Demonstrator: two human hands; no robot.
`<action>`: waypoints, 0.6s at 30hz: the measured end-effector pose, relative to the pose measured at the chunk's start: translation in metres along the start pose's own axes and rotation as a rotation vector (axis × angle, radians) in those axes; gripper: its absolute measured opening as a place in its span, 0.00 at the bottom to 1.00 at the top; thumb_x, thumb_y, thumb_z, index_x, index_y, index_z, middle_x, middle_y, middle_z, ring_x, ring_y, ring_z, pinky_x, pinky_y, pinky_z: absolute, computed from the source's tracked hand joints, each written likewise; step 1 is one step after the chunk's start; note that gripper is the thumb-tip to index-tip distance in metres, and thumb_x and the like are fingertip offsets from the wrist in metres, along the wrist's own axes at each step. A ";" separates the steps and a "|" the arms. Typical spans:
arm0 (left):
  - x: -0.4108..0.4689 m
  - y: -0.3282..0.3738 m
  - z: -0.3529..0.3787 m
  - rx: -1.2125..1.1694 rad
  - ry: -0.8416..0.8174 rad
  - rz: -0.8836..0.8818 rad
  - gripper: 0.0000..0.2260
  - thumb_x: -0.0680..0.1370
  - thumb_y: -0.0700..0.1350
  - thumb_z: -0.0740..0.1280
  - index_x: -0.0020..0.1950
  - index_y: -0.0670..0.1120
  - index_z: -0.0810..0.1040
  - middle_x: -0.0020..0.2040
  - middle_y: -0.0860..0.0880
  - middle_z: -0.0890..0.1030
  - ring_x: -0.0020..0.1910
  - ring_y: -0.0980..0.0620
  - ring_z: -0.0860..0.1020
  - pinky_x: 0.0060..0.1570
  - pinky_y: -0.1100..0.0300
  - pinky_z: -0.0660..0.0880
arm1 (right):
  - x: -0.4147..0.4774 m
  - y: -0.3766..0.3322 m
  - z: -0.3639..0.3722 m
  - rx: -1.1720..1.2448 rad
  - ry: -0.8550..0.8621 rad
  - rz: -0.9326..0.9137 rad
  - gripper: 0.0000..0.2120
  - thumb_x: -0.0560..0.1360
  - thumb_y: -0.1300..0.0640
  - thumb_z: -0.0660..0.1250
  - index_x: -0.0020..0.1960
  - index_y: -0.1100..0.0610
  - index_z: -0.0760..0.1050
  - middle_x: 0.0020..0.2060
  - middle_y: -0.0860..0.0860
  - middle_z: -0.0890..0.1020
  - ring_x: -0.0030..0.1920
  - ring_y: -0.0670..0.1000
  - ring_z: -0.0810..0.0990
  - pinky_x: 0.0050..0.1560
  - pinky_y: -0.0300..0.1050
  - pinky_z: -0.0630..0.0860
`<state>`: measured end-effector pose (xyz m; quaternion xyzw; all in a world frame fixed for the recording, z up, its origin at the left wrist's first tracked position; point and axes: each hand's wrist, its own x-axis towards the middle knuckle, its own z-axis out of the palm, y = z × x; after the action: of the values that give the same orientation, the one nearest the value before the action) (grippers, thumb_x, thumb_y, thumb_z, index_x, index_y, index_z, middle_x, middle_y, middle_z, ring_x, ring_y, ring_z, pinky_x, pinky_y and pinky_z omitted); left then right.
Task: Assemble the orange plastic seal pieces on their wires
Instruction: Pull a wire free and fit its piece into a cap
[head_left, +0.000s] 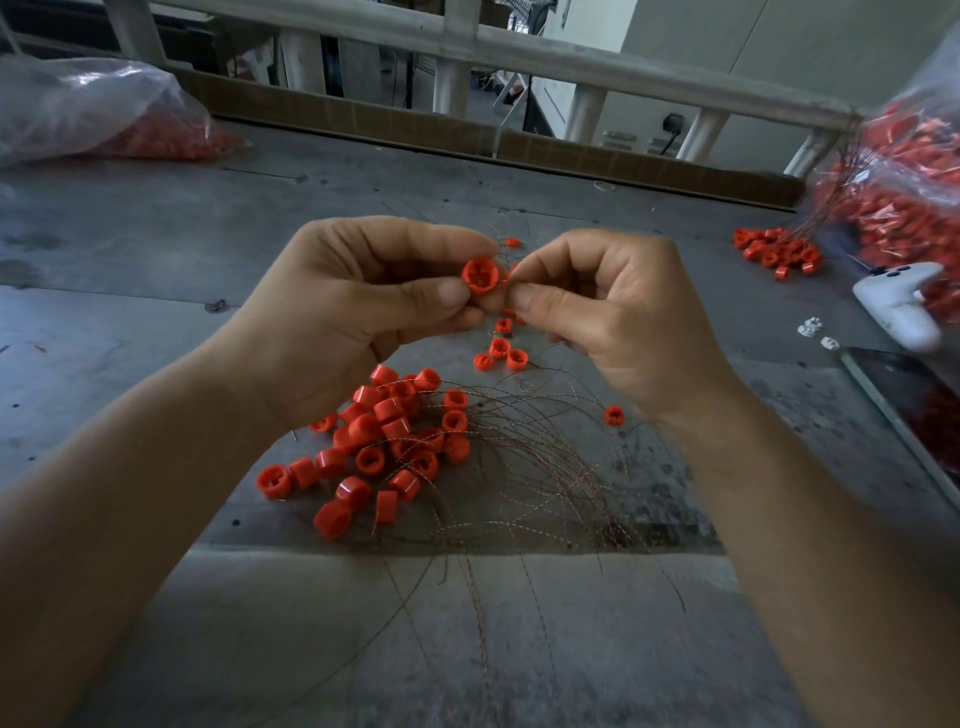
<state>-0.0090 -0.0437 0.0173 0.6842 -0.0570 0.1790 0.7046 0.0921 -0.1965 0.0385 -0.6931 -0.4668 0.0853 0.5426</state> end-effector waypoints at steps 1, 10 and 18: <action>-0.001 0.000 0.000 0.037 -0.019 0.001 0.12 0.63 0.52 0.76 0.45 0.54 0.84 0.43 0.52 0.84 0.45 0.54 0.82 0.46 0.60 0.79 | 0.000 0.000 0.000 0.035 -0.010 0.028 0.08 0.69 0.65 0.70 0.36 0.54 0.78 0.26 0.44 0.78 0.26 0.39 0.74 0.25 0.30 0.68; -0.002 -0.003 0.006 0.044 -0.078 -0.012 0.15 0.61 0.56 0.75 0.45 0.55 0.83 0.41 0.55 0.84 0.43 0.58 0.82 0.43 0.66 0.78 | -0.001 0.005 0.009 0.045 -0.110 0.135 0.09 0.69 0.68 0.69 0.37 0.55 0.77 0.31 0.52 0.81 0.32 0.48 0.80 0.29 0.35 0.73; 0.001 -0.001 0.006 -0.236 0.079 -0.051 0.10 0.66 0.34 0.65 0.42 0.42 0.82 0.37 0.46 0.83 0.37 0.52 0.82 0.37 0.66 0.78 | 0.000 0.001 -0.002 0.026 0.021 0.111 0.08 0.70 0.65 0.70 0.35 0.55 0.76 0.26 0.46 0.78 0.23 0.39 0.71 0.24 0.28 0.65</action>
<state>-0.0063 -0.0498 0.0168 0.5902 -0.0323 0.1799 0.7863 0.0935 -0.1978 0.0387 -0.7116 -0.4209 0.1139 0.5509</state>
